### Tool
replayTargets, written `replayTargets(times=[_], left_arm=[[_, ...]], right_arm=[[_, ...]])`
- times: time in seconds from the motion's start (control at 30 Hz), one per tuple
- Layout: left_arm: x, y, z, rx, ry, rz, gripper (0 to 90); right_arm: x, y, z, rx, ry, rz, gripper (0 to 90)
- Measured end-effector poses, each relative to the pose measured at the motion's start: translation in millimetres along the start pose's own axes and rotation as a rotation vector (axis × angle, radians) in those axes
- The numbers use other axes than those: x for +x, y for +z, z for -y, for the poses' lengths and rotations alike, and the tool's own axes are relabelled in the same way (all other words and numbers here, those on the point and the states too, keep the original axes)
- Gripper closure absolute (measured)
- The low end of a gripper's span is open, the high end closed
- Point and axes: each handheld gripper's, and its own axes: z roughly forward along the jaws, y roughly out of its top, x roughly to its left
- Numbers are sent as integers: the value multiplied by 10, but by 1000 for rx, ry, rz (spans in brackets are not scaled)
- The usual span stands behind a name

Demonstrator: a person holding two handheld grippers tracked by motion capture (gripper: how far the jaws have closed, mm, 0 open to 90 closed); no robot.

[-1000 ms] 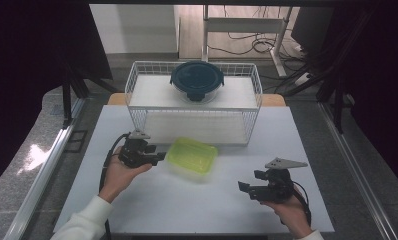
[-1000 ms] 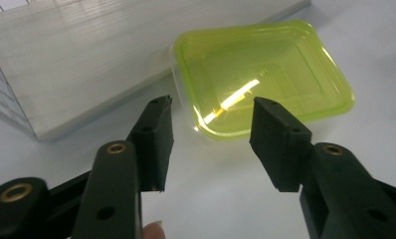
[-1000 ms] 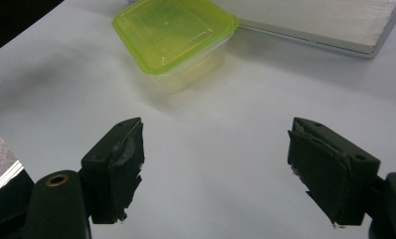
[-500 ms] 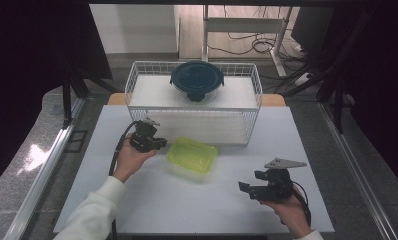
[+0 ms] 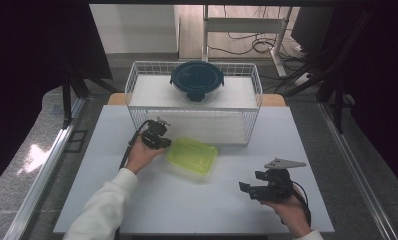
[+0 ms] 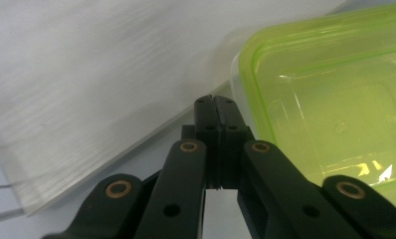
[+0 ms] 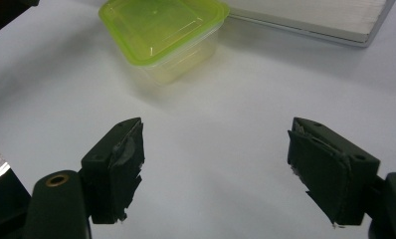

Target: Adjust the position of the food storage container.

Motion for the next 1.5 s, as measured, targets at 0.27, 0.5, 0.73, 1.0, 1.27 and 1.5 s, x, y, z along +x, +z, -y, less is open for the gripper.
replayTargets(times=[0.27,0.5,0.73,1.0,1.27,1.5], left_arm=[[-2,27,12,13,-6,19,900],[-113,14,11,21,20,45,900],[-294,30,73,29,47,84,900],[-422,51,160,44,56,129,900],[-568,46,202,35,74,169,900],[-702,71,216,34,77,198,900]], right_arm=[[-4,-1,1,0,0,3,225],[-3,-16,-3,-5,-1,5,226],[-5,-30,-8,-9,0,5,226],[7,-36,-11,-10,-1,9,226],[7,-30,-11,-5,-1,9,226],[7,-27,-8,-4,-1,9,226]])
